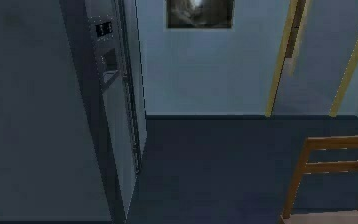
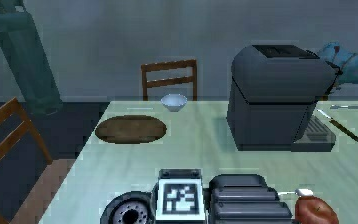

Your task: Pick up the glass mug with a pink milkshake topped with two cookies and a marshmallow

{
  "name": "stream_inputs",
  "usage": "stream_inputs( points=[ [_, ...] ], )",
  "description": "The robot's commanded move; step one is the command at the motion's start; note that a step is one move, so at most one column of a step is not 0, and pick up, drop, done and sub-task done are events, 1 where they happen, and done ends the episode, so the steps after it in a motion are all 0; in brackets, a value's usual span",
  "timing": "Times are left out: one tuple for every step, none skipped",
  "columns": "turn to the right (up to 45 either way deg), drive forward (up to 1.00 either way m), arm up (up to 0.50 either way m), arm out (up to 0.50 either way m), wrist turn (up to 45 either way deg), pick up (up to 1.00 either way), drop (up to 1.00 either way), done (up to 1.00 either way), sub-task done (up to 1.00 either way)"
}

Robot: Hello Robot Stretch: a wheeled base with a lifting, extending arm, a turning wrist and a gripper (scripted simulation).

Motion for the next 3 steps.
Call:
stream_inputs(
  points=[
    [0.0, 0.00, 0.00, 0.00, 45.0, 0.00, 0.00, 0.00, 0.00],
    [0.0, 0.00, 0.00, 0.00, 42.0, 0.00, 0.00, 0.00, 0.00],
    [0.0, 0.00, -0.30, 0.00, 0.0, 0.00, 0.00, 0.00, 0.00]
  ],
)
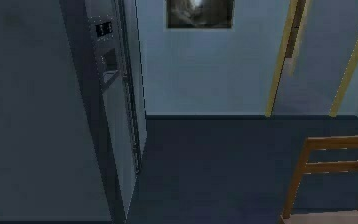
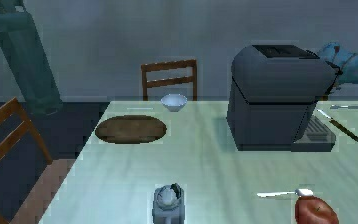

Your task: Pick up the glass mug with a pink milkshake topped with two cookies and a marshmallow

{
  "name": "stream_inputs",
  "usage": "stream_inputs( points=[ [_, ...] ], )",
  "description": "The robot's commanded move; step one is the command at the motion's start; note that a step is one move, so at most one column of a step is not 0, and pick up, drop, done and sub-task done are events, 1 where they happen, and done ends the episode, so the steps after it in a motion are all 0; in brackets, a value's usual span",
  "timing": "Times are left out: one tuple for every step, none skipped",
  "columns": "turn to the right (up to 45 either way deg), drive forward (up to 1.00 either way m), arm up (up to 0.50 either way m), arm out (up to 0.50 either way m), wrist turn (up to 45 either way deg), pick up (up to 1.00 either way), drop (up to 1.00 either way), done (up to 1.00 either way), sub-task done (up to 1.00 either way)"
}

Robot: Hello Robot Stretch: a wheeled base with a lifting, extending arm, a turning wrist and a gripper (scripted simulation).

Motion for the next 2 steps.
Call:
stream_inputs(
  points=[
    [0.0, 0.00, 0.00, 0.00, 0.0, 1.00, 0.00, 0.00, 0.00],
    [0.0, 0.00, 0.10, 0.00, 0.0, 0.00, 0.00, 0.00, 0.00]
  ],
)
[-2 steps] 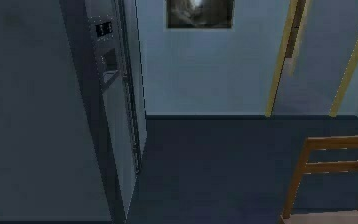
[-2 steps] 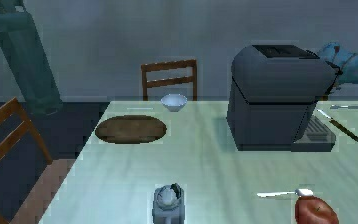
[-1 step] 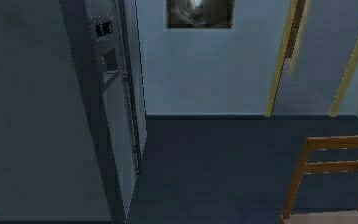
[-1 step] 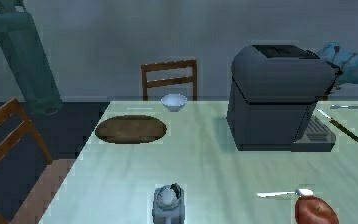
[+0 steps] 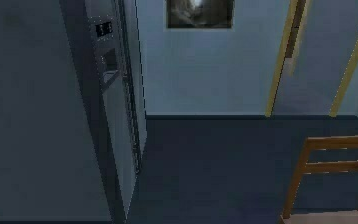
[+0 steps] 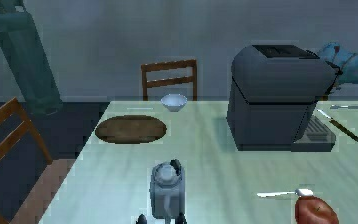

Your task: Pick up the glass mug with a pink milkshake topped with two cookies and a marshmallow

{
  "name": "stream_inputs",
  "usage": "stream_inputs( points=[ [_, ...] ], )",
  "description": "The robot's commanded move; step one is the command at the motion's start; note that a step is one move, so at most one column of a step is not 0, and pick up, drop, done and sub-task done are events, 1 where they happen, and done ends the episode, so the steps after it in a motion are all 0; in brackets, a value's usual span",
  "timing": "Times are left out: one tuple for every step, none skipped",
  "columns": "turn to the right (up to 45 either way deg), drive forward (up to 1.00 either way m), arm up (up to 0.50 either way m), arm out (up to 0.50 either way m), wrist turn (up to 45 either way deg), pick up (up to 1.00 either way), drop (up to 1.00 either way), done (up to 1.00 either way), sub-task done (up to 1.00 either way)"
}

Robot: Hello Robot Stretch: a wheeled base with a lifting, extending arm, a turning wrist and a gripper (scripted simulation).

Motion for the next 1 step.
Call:
stream_inputs(
  points=[
    [0.0, 0.00, 0.00, 0.00, 0.0, 0.00, 0.00, 1.00, 0.00]
  ],
)
